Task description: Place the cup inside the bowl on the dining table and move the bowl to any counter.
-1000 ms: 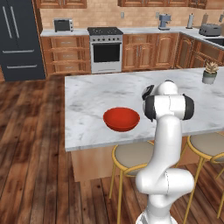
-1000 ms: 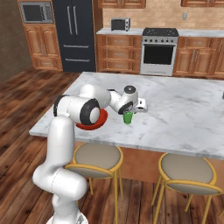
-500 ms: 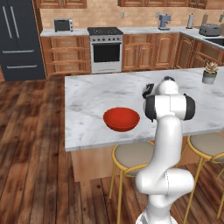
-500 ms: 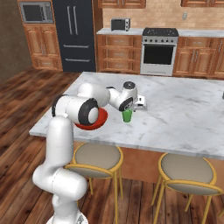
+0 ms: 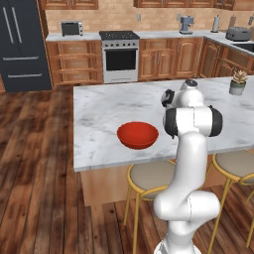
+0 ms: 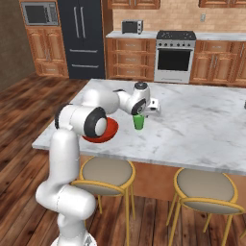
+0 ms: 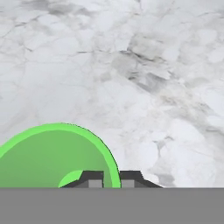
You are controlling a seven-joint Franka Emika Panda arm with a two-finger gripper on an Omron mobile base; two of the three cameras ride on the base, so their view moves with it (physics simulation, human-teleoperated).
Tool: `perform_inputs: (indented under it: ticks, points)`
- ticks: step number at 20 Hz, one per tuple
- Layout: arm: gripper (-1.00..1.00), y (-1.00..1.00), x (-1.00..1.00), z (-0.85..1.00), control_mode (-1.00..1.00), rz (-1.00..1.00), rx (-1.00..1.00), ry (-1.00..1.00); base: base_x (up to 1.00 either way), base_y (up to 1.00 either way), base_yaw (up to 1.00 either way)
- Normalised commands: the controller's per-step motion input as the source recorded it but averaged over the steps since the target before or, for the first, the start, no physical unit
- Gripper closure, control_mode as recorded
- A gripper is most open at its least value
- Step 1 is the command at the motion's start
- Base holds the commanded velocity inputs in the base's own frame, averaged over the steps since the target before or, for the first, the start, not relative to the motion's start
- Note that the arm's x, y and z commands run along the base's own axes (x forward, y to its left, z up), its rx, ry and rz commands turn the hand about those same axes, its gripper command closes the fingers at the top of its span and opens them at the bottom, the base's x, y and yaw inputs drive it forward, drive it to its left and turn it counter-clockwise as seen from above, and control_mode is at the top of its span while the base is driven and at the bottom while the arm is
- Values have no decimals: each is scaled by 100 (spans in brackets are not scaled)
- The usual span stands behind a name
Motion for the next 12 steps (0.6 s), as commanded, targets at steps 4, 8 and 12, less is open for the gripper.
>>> perform_inputs:
  ticks: [4, 8, 12]
  points:
    - [100, 0, -4, 28, -100, 0, 0, 0, 0, 0, 0]
    - [100, 0, -8, 23, -100, 0, 0, 0, 0, 0, 0]
    - [100, 3, -18, 18, -100, 0, 0, 0, 0, 0, 0]
